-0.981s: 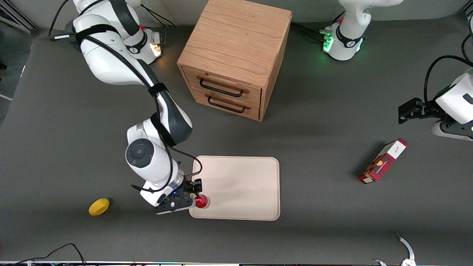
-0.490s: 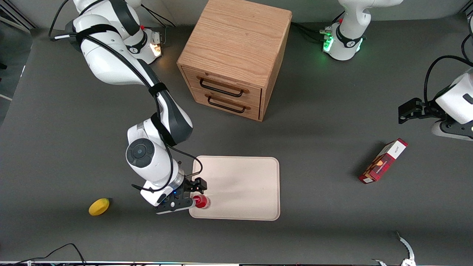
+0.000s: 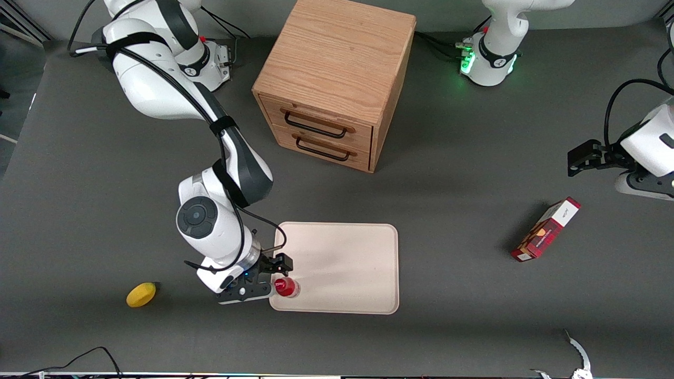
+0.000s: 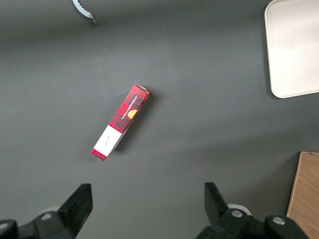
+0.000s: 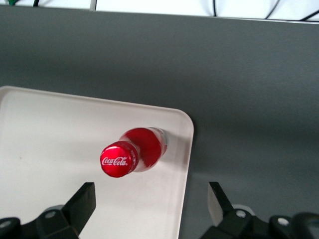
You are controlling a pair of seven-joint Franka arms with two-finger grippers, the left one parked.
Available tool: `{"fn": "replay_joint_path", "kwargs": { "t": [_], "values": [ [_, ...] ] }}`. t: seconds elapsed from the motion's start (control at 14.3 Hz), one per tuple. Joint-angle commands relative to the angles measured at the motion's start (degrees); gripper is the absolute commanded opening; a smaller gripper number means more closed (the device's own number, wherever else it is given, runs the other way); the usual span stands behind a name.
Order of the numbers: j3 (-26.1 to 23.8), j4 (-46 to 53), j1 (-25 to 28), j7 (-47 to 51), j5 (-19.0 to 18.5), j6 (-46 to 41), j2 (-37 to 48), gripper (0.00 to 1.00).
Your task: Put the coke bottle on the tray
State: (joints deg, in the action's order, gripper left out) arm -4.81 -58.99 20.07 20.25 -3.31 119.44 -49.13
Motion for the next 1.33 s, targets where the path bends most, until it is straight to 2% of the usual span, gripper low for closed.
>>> {"fn": "replay_joint_path", "kwargs": {
  "t": [0.0,0.42,0.7,0.91,0.98,1.05,1.26],
  "values": [
    [0.4,-0.5,-0.9,2.6,0.3,-6.0,4.7,1.0],
    [-0.3,-4.5,-8.0,0.4,0.8,-21.9,17.6,1.0],
    [-0.5,-8.7,-15.2,-3.6,0.9,-30.0,26.8,1.0],
    [-0.6,-16.1,-19.9,-8.0,1.2,-30.5,34.1,1.0],
    [-0.6,-18.3,-21.5,-8.8,2.4,-30.1,35.8,1.0],
    [-0.7,-19.4,-23.0,-10.0,3.5,-29.9,36.6,1.0],
    [-0.7,-21.6,-24.7,-12.5,3.6,-28.3,37.1,1.0]
  ]
}}
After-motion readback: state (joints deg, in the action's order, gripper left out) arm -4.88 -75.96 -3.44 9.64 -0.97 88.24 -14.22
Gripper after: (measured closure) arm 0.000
